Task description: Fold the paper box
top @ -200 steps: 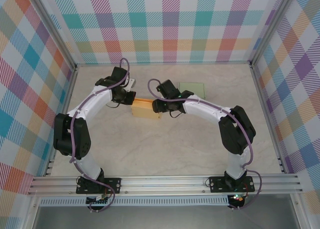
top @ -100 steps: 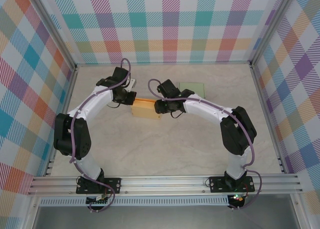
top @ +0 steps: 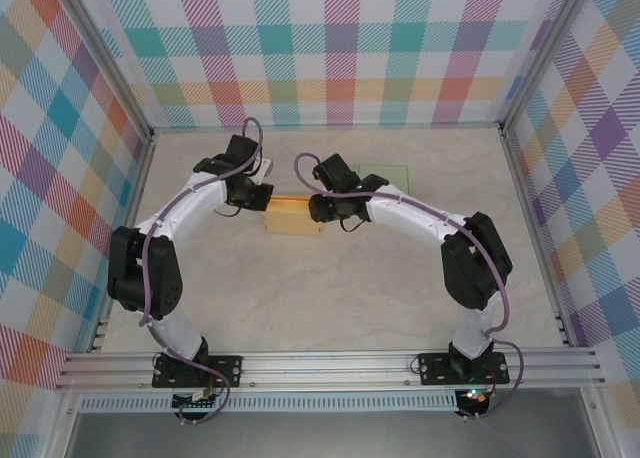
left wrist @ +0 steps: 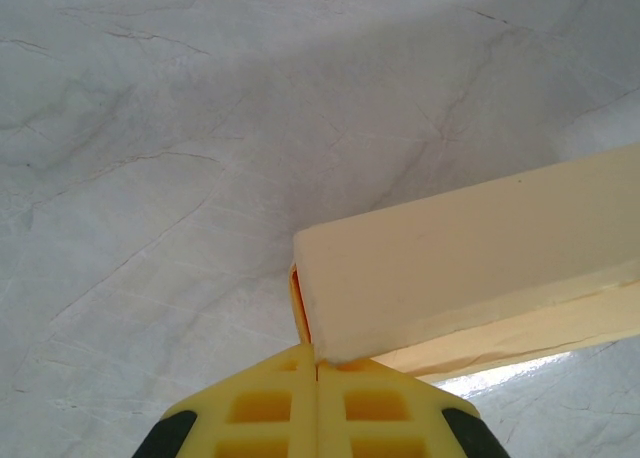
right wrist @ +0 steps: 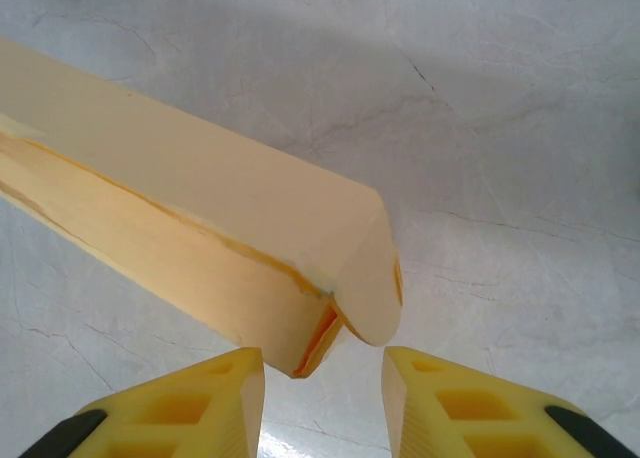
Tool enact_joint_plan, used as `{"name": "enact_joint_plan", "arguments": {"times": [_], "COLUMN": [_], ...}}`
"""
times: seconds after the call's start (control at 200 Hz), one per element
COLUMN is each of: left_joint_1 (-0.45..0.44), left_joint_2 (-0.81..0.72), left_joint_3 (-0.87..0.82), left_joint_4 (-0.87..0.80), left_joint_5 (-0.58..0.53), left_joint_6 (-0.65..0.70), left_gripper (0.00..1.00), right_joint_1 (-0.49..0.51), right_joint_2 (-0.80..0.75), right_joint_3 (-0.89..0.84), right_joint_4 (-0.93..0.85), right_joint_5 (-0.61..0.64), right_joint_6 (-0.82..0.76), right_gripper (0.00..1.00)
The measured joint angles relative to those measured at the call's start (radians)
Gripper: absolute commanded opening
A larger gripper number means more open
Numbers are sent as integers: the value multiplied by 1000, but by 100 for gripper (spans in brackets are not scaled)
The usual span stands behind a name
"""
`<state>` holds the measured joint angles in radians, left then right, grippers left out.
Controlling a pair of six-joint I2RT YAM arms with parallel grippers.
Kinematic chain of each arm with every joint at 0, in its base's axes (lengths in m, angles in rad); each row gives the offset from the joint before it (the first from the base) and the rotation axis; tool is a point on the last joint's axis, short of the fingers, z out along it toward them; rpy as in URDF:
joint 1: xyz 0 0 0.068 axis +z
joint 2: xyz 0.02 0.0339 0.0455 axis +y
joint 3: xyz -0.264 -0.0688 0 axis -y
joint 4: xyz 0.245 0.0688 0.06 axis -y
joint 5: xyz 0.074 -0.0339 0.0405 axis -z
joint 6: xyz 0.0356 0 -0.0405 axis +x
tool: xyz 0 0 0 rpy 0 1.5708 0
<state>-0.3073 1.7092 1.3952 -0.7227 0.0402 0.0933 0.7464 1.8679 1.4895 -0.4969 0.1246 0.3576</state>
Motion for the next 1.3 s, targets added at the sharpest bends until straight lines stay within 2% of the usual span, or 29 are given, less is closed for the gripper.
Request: {"name": "enact_joint_plan", "arguments": {"times": [0.07, 0.15, 0.2, 0.525, 0.64, 0.78, 0.855, 1.105, 1.3], "left_joint_1": [0, 0, -2, -13, -14, -23, -27, -45, -46], "left_joint_2": [0, 0, 0, 0, 0, 0, 0, -8, -13], "left_joint_3": [0, 0, 0, -1, -1, -4, -4, -17, -19], "left_joint_4": [0, 0, 0, 0, 0, 0, 0, 9, 11], "left_joint_5": [0, 0, 0, -8, -8, -15, -21, -44, -57], "left_joint_6": [0, 0, 0, 0, 1, 1, 1, 0, 0], "left_gripper": [0, 0, 0, 0, 0, 0, 0, 1, 1], "right_joint_1": [-2, -6, -7, -14, -17, -21, -21, -21, -22], "right_joint_2": [11, 25, 34, 52, 52, 52, 52, 46, -58], "right_joint_3": [3, 10, 21, 46, 46, 50, 50, 50, 5], "right_joint_4": [-1, -3, -12, -11, -5, -2, -1, -3, 2], "right_joint_5": [0, 2, 8, 18, 17, 18, 18, 21, 21], "right_joint_6": [0, 0, -3, -14, -27, -42, -47, -64, -103], "right_gripper": [39, 56, 57, 32, 30, 21, 21, 34, 35]}}
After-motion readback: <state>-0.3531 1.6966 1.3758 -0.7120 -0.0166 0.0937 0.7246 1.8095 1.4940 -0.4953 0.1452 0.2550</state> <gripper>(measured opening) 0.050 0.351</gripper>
